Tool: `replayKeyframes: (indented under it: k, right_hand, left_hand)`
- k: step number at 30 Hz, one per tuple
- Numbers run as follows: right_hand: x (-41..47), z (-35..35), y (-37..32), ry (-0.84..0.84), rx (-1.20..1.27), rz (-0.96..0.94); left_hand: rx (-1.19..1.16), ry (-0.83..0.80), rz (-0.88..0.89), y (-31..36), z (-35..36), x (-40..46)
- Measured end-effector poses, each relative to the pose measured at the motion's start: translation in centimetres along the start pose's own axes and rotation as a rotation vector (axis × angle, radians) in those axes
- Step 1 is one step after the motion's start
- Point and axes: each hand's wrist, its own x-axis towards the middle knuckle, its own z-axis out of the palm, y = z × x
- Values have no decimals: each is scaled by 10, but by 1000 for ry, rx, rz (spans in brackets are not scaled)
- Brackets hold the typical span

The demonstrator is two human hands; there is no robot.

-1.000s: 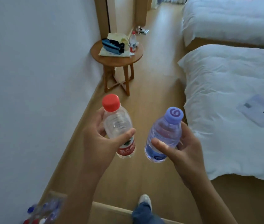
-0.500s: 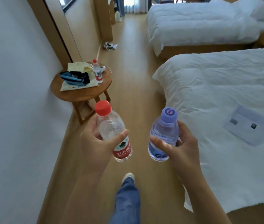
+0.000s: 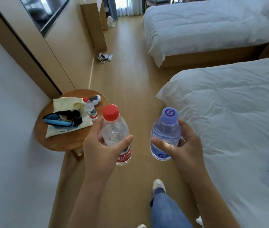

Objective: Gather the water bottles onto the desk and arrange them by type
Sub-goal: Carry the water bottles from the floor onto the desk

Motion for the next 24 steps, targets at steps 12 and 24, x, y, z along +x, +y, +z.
replayKeyframes:
  k: [12,24]
  right_hand:
    - [362,19,21,-84,-79,-140]
    - [621,95,62,-148,-31,-69]
  left_hand:
    - [4,77,-46,-23,143,297]
    - [-73,125,-98,-94,195,566]
